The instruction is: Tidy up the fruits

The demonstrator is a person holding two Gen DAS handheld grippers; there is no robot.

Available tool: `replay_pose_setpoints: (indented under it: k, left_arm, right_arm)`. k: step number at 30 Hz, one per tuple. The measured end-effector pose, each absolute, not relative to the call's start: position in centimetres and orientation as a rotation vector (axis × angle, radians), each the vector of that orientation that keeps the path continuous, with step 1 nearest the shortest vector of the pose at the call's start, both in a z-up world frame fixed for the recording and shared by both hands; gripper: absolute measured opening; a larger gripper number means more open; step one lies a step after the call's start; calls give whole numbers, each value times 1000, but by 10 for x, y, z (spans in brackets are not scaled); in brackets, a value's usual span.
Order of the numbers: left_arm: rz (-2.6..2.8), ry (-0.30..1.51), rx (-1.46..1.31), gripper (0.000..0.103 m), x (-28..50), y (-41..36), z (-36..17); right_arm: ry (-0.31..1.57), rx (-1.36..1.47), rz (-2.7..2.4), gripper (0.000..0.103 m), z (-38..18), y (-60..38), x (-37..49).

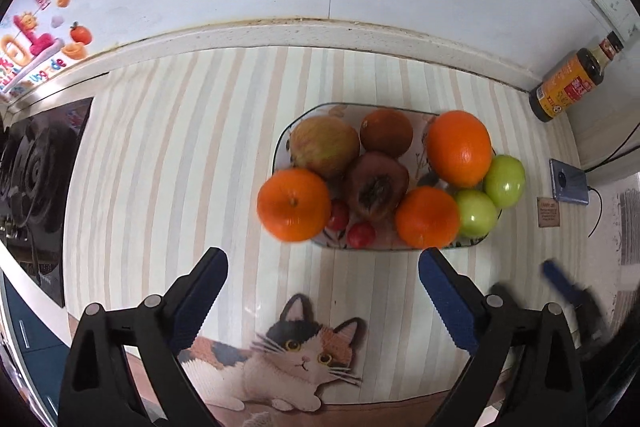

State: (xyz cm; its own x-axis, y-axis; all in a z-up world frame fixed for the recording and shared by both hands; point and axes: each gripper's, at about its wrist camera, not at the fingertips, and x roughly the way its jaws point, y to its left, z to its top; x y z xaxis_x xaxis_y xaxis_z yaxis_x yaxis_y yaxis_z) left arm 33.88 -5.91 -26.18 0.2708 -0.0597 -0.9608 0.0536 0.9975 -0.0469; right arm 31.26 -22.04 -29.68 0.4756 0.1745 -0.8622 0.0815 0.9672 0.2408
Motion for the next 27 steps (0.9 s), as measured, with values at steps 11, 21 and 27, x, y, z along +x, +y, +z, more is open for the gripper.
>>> replay_pose_setpoints:
  k: [11, 21, 27]
  left_arm:
    - [-16, 1195, -15, 100, 304, -62, -247]
    - [42, 1045, -4, 100, 256, -54, -190]
    - [14, 958, -10, 100, 197, -37, -152]
  right_arm:
    - [1068, 158, -11, 99, -257, -256, 288]
    - [1006, 128, 14, 99, -207, -259, 255]
    - [938, 111, 2, 99, -160, -243, 199]
